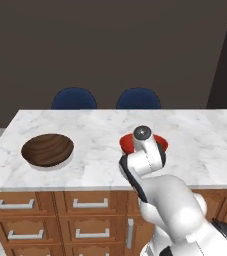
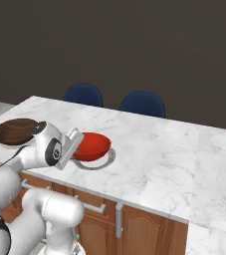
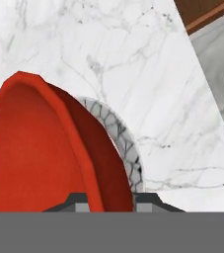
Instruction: Move the bowls from the cabinet to the plates on the dining table.
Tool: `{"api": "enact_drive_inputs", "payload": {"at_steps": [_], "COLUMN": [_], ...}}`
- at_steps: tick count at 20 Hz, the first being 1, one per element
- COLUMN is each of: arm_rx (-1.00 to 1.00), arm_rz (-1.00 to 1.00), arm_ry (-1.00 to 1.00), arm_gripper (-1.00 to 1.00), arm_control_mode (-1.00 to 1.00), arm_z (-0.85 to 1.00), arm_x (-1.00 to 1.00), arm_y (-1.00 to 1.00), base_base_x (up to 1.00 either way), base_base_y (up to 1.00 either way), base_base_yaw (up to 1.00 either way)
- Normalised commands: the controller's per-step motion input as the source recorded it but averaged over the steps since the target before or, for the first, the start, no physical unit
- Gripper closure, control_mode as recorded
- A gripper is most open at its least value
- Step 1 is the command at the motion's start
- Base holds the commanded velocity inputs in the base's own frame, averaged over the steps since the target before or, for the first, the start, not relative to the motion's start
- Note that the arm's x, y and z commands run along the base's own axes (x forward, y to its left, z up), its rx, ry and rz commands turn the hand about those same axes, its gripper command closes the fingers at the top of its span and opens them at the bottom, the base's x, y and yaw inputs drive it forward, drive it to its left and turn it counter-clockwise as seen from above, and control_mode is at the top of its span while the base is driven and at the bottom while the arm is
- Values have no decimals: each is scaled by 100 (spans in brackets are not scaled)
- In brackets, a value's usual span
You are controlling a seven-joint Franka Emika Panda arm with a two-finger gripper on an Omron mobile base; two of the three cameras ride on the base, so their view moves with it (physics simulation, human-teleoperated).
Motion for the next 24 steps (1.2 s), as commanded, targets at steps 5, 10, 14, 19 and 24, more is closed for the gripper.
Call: {"api": "enact_drive_inputs", "payload": {"at_steps": [5,10,14,19,24], "arm_rx": [2,0,0,0,0], "arm_rz": [0,0,0,0,0], "arm_ry": [-5,-9,-4,1,4], "arm_gripper": [100,100,100,100,100], "arm_control_mode": [-100,-100,-100,-100,-100], "arm_z": [-27,-28,-29,-28,-23], "arm_x": [15,14,15,11,9], "arm_y": [-8,-7,-9,-18,-14], "base_base_x": [0,0,0,0,0], "base_base_y": [0,0,0,0,0], "base_base_yaw": [0,0,0,0,0]}}
